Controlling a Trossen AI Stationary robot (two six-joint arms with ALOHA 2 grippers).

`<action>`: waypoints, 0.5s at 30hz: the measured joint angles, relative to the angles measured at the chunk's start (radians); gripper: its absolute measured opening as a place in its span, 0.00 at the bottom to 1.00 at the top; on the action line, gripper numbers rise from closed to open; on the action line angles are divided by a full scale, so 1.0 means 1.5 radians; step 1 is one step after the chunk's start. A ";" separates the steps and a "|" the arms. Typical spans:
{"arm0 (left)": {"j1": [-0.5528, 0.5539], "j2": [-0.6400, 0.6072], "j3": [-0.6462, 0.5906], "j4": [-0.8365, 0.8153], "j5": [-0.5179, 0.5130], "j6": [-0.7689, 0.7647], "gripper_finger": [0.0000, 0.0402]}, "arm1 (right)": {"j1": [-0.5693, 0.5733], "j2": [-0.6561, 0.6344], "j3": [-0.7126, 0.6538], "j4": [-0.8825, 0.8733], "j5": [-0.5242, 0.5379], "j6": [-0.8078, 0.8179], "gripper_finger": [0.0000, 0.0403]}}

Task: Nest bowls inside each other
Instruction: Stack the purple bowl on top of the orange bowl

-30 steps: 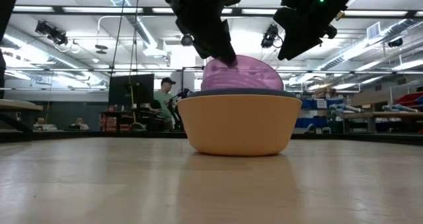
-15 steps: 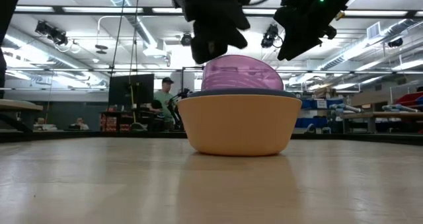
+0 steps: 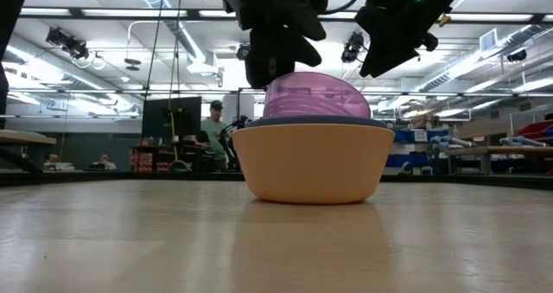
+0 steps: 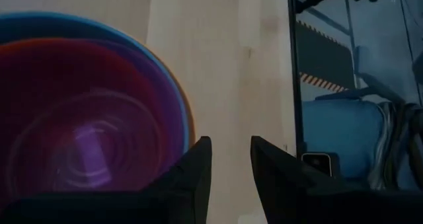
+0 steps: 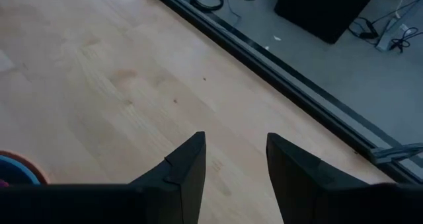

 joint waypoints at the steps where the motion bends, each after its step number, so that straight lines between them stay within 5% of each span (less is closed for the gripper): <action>1: -0.001 0.000 0.000 0.000 0.000 0.001 0.29 | 0.000 0.000 0.000 0.000 0.000 0.000 0.36; 15: 0.007 0.000 0.018 -0.005 0.001 0.019 0.29 | 0.000 0.000 0.000 0.000 0.000 0.006 0.36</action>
